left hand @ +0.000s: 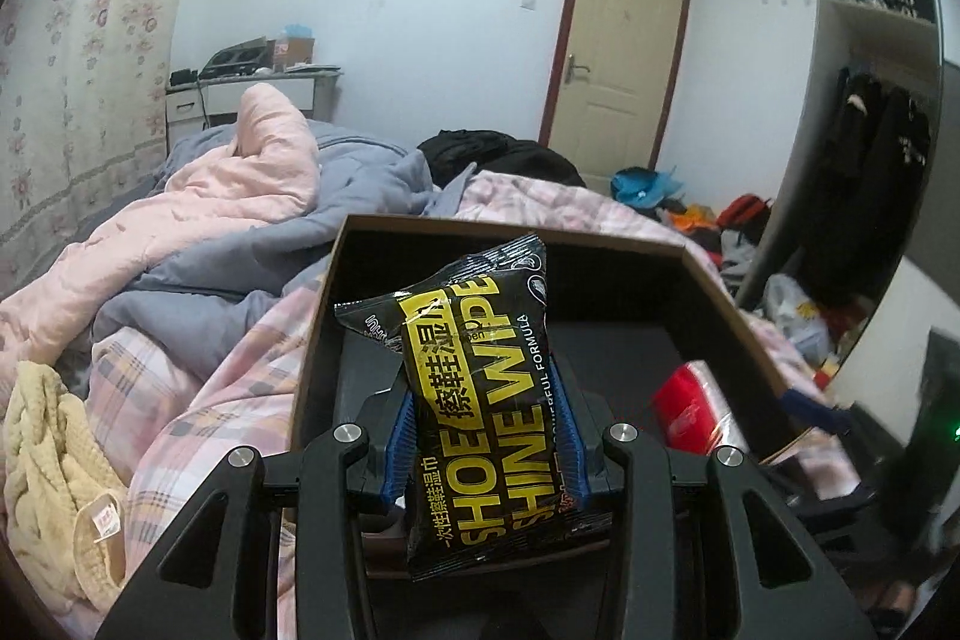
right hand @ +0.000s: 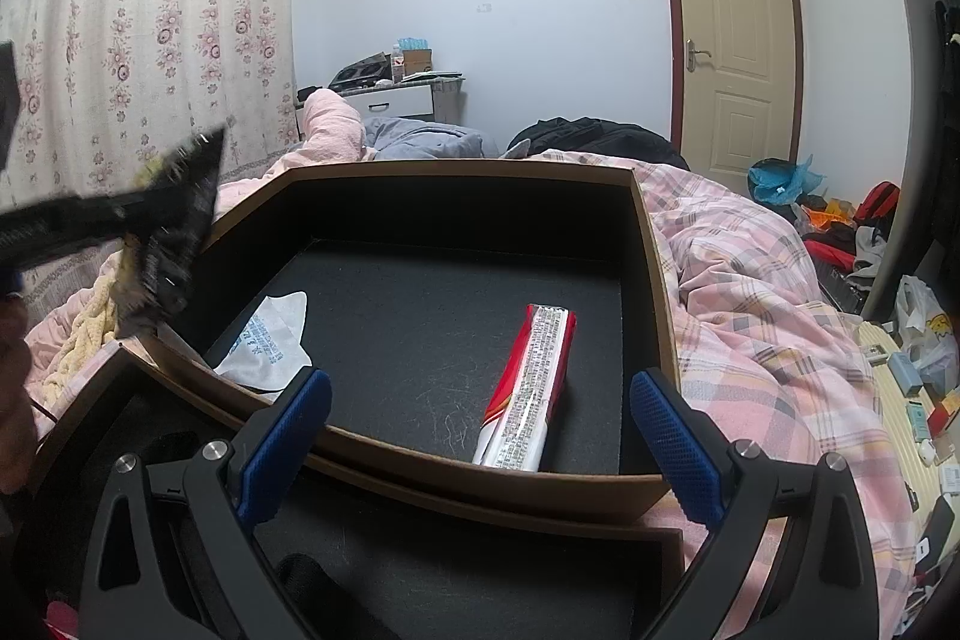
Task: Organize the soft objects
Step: 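Lower the wipes pack into the box and open the left gripper, then withdraw the left gripper up from the box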
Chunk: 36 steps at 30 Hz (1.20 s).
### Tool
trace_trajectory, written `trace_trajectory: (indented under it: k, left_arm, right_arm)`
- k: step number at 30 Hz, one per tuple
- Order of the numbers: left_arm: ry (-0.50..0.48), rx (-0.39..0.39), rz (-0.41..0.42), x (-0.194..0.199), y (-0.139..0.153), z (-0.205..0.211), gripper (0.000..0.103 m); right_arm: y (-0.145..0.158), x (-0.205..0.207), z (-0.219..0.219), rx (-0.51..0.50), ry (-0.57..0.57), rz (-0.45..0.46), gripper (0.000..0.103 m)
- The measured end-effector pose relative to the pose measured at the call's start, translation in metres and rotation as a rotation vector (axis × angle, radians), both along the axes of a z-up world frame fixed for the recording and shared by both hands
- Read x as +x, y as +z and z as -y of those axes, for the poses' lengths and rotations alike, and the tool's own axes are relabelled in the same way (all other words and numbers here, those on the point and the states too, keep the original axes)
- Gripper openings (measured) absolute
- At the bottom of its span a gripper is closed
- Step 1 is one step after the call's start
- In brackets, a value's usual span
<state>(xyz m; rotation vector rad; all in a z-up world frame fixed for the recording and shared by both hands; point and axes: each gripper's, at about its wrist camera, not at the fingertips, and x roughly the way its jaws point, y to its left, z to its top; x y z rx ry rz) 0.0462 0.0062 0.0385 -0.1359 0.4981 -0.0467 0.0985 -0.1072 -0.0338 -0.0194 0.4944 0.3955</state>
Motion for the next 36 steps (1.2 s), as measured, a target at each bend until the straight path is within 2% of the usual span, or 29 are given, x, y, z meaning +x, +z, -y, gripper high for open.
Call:
trace_trajectory:
  k: [4,7,9,11,13,20,23,27,33,36]
  left_arm:
    - [-0.003,0.116,0.039,-0.004,-0.006,0.016,0.037]
    - [0.008,0.155,0.04,-0.003,-0.007,0.021,0.038]
    - [0.01,0.136,0.021,0.0,-0.008,0.017,0.041]
    - [0.01,0.108,-0.008,0.001,-0.009,0.012,0.058]
    - [0.015,0.074,-0.016,0.001,-0.01,0.008,0.065]
    - [0.021,0.052,0.027,-0.01,-0.003,0.004,0.067]
    - [0.028,0.037,0.047,-0.02,0.001,-0.001,0.077]
    - [0.029,-0.003,0.059,-0.038,0.003,-0.011,0.077]
    - [0.05,-0.12,0.086,-0.061,-0.001,-0.031,0.079]
    - [0.07,-0.135,0.092,-0.061,-0.005,-0.033,0.079]
  right_arm:
    - [0.0,0.0,-0.002,-0.01,0.003,0.001,0.1]
    - [0.0,0.0,-0.002,-0.01,0.003,0.001,0.1]
    - [0.0,0.0,-0.002,-0.011,0.003,0.001,0.1]
    - [0.0,0.0,-0.002,-0.012,0.003,0.002,0.1]
    - [0.0,0.001,-0.001,-0.009,0.003,0.0,0.1]
    - [0.0,0.001,-0.001,-0.007,0.005,-0.001,0.1]
    - [0.0,0.001,-0.002,-0.007,0.005,-0.001,0.1]
    - [0.0,0.001,-0.002,-0.008,0.005,-0.001,0.1]
    - [0.0,0.001,-0.002,-0.009,0.005,-0.001,0.1]
    - [0.0,0.001,-0.002,-0.01,0.005,-0.001,0.1]
